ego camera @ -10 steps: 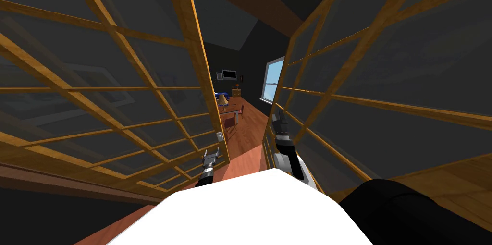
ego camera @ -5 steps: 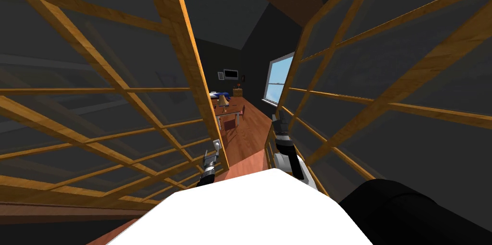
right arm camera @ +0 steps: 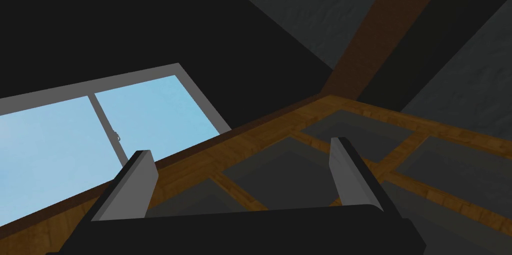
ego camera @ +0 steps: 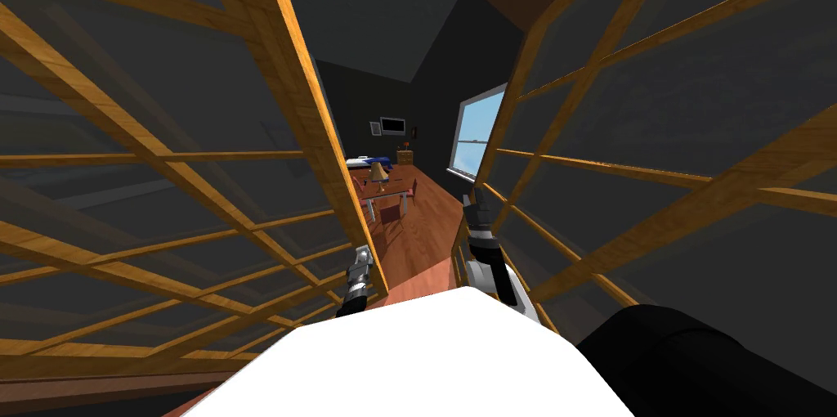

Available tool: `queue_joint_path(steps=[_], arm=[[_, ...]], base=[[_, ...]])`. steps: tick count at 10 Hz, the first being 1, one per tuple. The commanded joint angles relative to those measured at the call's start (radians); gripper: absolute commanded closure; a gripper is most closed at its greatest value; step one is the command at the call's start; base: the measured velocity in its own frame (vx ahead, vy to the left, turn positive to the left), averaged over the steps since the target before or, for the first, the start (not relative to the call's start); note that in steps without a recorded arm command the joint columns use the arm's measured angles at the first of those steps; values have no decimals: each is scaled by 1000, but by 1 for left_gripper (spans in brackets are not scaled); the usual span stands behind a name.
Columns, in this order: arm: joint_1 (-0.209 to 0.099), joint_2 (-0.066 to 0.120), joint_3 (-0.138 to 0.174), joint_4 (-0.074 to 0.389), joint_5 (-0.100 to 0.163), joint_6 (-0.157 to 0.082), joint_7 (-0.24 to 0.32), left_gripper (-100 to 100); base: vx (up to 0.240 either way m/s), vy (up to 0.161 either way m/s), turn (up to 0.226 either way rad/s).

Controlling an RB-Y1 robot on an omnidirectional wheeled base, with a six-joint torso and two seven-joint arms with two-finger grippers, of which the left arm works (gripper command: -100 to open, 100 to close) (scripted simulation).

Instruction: Pull the door open

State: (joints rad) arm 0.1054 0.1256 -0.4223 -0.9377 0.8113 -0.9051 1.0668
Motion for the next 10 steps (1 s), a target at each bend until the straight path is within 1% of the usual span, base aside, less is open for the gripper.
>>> queue_joint_path(steps=[1,4,5,7,10], arm=[[-1,2,2,0,1,0,0,100],[-1,2,2,0,1,0,0,100],[-2,0,-5,-2,-1,-1,5,100],[-3,1,-8,-3,-1,-4,9,100],[-5,3,-13,-3,-4,-8,13,100]], base=[[-24,7,-10],[-2,1,-1],[-109,56,-47],[-161,61,-57],[-197,30,-20]])
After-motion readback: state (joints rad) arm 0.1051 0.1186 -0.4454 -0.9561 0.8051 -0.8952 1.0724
